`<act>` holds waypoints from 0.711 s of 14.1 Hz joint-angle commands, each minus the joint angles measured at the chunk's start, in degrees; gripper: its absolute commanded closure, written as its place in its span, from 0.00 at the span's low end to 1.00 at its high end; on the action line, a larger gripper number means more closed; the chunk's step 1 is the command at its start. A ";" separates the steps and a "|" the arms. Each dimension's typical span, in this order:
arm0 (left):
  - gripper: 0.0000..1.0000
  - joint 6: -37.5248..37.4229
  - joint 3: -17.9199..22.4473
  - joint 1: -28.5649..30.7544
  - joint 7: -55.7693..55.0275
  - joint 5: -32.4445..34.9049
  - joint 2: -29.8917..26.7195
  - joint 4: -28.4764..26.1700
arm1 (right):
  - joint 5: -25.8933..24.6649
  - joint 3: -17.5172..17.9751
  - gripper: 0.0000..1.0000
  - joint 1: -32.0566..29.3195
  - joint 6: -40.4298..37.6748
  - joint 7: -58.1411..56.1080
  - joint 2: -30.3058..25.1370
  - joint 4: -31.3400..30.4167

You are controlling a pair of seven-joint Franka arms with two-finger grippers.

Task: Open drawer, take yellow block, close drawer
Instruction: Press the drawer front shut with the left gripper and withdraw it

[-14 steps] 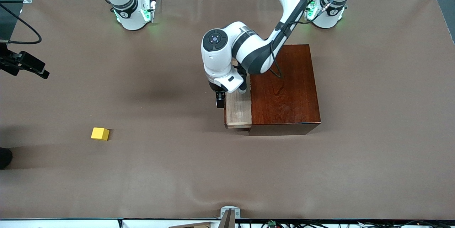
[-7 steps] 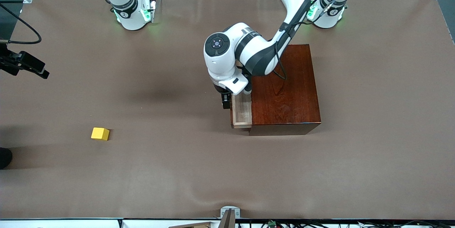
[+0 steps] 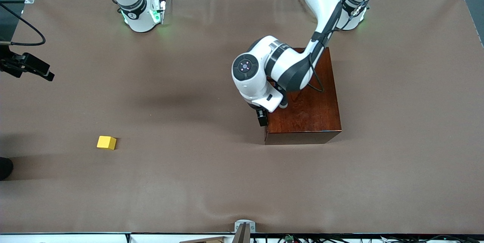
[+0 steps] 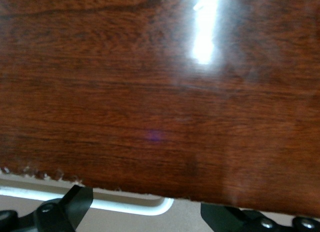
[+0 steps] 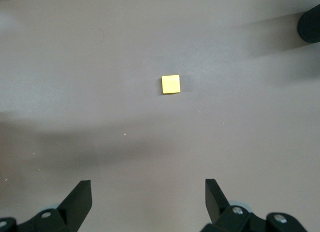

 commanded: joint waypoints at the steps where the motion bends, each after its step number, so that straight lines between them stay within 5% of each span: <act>1: 0.00 -2.17 1.58 0.23 -0.37 1.63 -1.05 -1.15 | -0.32 0.58 0.00 -0.61 -0.79 0.08 -0.27 0.52; 10: 0.00 -2.17 0.70 -5.05 9.62 1.37 -4.29 0.61 | -0.41 0.58 0.00 -0.43 -1.06 0.08 -0.27 0.52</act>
